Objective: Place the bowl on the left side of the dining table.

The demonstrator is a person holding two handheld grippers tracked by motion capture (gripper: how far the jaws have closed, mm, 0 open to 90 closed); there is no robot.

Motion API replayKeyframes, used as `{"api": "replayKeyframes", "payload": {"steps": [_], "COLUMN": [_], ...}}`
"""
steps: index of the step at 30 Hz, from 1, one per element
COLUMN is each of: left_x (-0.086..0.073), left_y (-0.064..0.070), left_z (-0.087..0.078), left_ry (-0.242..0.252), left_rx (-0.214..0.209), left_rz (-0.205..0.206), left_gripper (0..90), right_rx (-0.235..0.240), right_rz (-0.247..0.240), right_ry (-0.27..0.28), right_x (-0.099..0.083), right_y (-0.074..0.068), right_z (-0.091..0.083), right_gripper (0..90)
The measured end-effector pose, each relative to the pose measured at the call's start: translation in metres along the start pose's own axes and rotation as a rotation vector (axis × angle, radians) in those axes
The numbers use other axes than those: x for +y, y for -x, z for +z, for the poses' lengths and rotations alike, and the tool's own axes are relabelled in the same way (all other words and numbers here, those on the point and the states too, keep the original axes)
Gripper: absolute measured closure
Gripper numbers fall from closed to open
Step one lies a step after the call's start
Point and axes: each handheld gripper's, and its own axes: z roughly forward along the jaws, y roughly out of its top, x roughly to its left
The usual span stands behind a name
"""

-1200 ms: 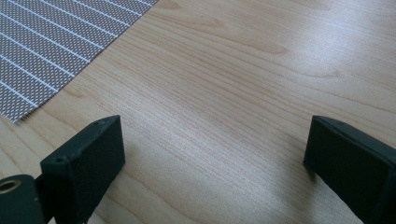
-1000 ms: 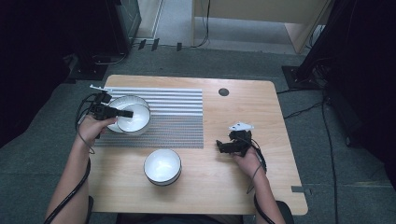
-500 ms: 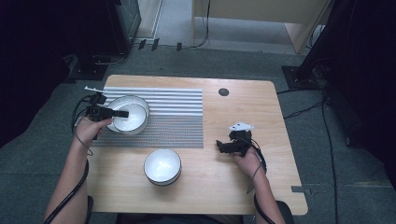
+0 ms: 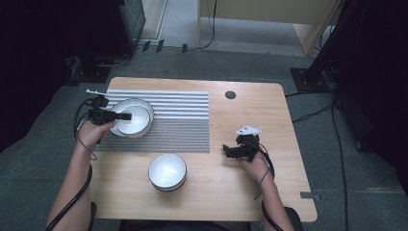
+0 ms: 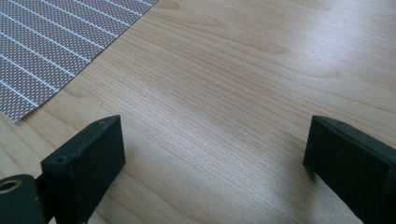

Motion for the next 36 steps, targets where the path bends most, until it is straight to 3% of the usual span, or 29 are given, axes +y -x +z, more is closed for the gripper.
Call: {"api": "replayKeyframes", "payload": {"steps": [20, 36], "left_x": [0.001, 0.002], "left_y": [-0.011, -0.025], "left_z": [0.001, 0.006], "left_ry": [0.011, 0.025], "left_rx": [0.028, 0.073], "left_rz": [-0.032, -0.068], "left_gripper": [79.5, 79.5], "right_rx": [0.000, 0.000], "right_rz": [0.000, 0.000], "right_ry": [0.000, 0.000], "right_x": [0.000, 0.000], "right_y": [0.000, 0.000], "right_z": [0.000, 0.000], "right_gripper": [4.6, 4.6]}}
